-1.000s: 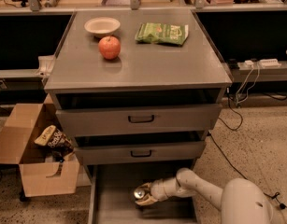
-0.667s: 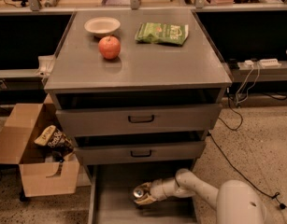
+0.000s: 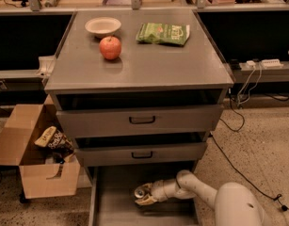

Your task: Place redbull can into bottom drawer

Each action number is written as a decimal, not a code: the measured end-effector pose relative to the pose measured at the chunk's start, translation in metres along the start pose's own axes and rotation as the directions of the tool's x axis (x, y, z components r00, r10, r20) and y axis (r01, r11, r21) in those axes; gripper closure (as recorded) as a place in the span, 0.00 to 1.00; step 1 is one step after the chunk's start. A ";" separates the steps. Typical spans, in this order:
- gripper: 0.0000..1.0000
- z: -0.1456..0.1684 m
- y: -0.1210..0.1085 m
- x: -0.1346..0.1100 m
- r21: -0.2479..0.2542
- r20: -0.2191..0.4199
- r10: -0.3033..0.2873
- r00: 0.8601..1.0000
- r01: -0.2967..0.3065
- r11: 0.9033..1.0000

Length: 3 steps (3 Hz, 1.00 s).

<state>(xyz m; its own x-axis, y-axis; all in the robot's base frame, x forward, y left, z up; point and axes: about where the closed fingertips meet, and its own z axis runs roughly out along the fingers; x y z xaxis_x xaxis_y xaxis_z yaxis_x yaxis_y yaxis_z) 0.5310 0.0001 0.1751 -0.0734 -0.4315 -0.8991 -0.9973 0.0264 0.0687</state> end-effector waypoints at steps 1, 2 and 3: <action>0.54 0.000 0.000 0.000 0.000 0.000 0.000 1.000 0.000 1.000; 0.29 0.000 0.000 0.000 0.000 0.000 0.000 1.000 0.000 1.000; 0.07 0.000 0.000 0.000 0.000 0.000 0.000 1.000 0.000 1.000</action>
Offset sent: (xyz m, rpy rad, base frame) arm 0.0000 0.0000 0.0000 0.0000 0.0000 0.0000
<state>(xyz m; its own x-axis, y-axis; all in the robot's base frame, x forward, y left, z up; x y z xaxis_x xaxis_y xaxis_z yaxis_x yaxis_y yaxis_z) 0.5310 0.0002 0.1751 -0.0734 -0.4315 -0.8991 -0.9973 0.0263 0.0688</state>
